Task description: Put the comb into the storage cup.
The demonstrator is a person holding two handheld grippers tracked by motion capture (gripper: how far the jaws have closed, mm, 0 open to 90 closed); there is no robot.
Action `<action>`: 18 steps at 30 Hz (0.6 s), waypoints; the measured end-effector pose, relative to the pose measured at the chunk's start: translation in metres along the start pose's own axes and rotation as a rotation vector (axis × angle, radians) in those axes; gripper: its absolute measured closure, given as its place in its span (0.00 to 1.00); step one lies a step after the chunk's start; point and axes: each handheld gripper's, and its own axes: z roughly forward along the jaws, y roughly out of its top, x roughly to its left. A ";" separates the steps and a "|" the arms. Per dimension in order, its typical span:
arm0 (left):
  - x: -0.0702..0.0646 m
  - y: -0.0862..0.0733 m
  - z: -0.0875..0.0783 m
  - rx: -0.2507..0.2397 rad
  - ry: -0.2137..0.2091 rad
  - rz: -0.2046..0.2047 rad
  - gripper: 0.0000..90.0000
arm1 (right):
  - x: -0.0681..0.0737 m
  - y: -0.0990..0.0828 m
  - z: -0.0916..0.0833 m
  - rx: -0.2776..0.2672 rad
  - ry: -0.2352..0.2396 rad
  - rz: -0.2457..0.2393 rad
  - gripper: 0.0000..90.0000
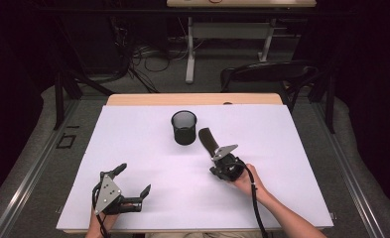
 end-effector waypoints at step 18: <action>0.000 0.000 0.000 0.000 0.003 0.005 0.00 | -0.001 0.000 -0.001 0.000 0.011 0.015 0.95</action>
